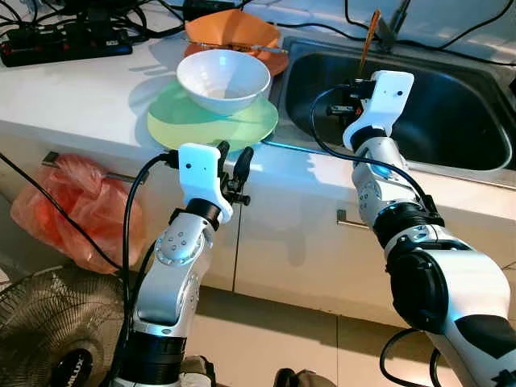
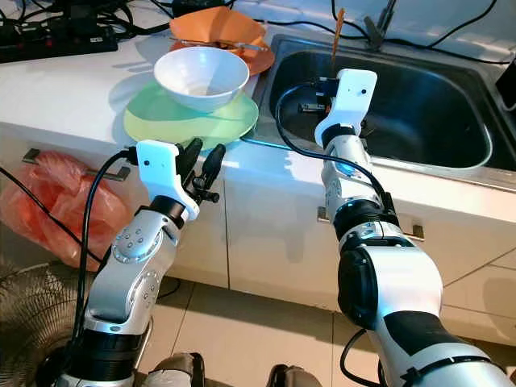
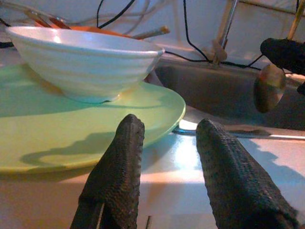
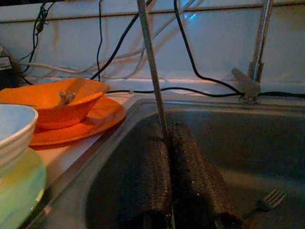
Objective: Kitchen organization
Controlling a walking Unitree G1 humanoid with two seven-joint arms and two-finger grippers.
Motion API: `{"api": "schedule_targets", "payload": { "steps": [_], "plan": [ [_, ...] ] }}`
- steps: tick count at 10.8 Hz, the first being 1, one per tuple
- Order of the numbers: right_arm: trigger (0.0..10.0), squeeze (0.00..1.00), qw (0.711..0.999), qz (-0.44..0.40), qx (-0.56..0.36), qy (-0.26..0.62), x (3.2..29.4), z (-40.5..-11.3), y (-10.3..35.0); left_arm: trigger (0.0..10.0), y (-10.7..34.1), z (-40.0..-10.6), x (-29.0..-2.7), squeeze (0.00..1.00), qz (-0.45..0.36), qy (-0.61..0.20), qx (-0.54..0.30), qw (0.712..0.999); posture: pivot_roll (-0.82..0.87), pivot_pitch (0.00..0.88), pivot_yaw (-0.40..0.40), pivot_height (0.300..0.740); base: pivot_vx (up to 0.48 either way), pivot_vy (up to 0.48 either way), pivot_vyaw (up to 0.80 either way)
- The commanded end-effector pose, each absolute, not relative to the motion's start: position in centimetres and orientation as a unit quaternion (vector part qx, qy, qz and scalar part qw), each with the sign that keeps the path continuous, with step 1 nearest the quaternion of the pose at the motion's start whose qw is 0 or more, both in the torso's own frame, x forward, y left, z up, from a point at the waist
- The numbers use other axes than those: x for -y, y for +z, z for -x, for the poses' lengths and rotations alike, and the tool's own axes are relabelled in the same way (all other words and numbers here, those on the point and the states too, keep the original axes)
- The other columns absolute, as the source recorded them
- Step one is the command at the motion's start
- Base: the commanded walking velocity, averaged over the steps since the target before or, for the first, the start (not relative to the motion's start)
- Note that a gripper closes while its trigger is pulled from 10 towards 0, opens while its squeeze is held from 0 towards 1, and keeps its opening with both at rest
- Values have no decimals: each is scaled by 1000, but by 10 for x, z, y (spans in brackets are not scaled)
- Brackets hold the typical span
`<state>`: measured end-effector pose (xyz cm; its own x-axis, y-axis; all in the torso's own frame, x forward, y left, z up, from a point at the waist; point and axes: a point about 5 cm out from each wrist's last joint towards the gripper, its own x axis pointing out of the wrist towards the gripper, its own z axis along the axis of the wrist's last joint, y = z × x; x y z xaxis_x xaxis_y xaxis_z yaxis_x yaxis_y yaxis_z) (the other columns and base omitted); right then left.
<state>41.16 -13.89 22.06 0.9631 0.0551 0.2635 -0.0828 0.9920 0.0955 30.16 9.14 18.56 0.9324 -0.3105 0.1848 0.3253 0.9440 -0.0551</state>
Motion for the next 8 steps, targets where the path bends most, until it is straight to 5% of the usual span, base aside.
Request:
{"api": "schedule_targets", "payload": {
  "steps": [1,4,8],
  "plan": [
    [10000,0,987,-62,146,23,145,-412,228,10000,188,-300,-89,0,43,-164,89,982,233,175,-71,740,0,0,0],
    [10000,0,987,-71,145,24,145,-413,230,10000,192,-303,-88,0,47,-163,96,981,229,161,-76,740,263,0,-508],
    [10000,0,986,-69,147,29,142,-413,231,10000,194,-305,-87,0,48,-165,101,980,225,153,-78,740,263,0,0]
  ]
}}
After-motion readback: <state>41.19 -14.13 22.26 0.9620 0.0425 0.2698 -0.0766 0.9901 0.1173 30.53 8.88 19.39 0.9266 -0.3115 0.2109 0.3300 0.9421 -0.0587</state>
